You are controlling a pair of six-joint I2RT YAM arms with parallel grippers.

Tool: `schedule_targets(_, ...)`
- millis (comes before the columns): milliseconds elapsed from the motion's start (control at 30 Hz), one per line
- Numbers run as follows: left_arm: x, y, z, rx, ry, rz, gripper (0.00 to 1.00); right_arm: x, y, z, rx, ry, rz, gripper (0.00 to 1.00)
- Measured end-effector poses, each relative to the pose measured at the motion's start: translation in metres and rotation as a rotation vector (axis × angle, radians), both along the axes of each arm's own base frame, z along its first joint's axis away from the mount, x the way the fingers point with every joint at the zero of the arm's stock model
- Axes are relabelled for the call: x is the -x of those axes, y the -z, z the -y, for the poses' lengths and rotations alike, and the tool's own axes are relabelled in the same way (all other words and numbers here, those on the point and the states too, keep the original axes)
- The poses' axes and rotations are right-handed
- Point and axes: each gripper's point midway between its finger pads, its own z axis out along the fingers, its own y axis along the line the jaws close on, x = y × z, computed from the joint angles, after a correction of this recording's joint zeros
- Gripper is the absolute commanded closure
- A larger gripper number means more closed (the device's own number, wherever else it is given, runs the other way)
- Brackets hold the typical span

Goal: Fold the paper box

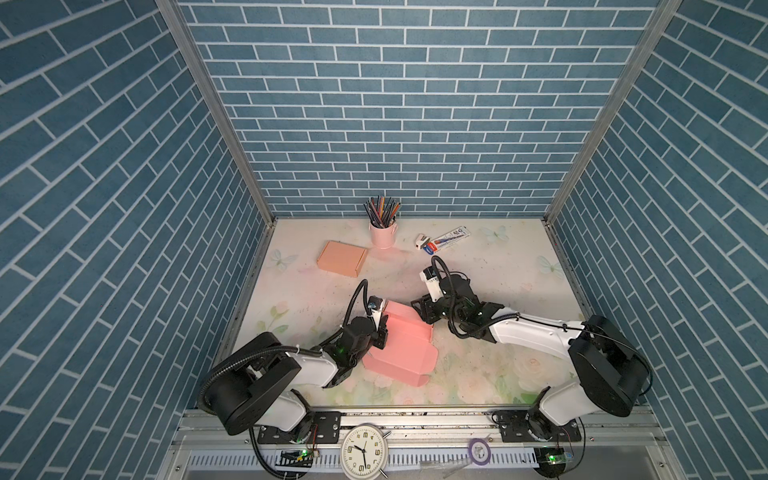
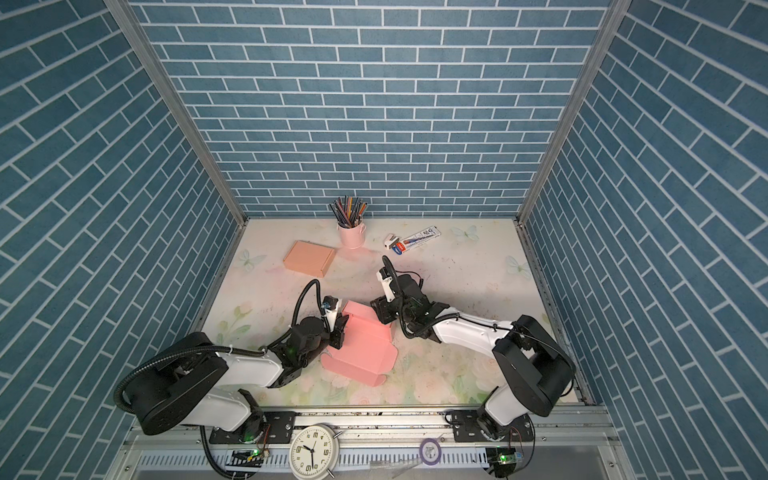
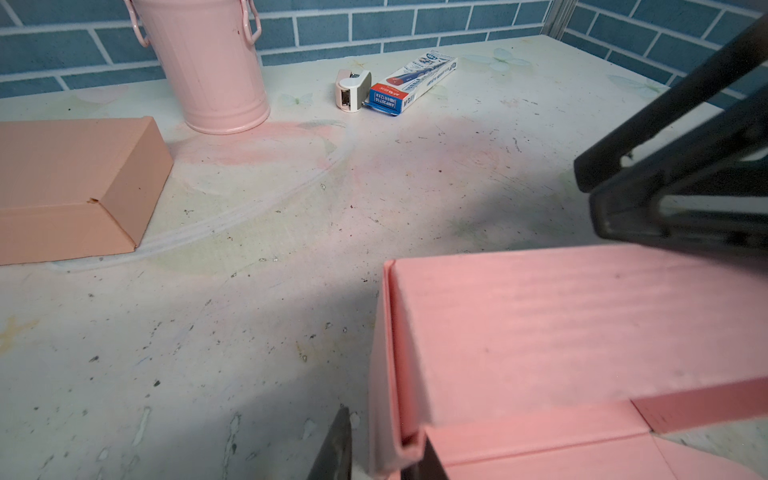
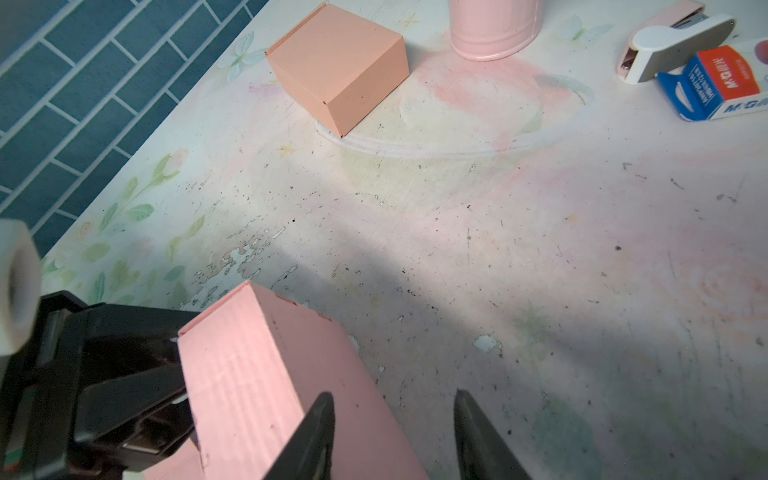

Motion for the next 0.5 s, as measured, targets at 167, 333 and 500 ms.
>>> schedule_targets(167, 0.001, -0.003, 0.001, 0.009, 0.001, 0.002, 0.78, 0.000, -0.006, 0.001, 0.063, 0.000, 0.020, 0.47)
schedule_targets(333, 0.004, -0.005, -0.001, 0.020, -0.009, -0.014, 0.76, -0.003, -0.026, -0.001, 0.071, -0.009, 0.057, 0.44)
schedule_targets(500, 0.009, -0.007, -0.004, 0.032, -0.015, -0.041, 0.72, -0.002, -0.043, -0.002, 0.059, -0.025, 0.087, 0.39)
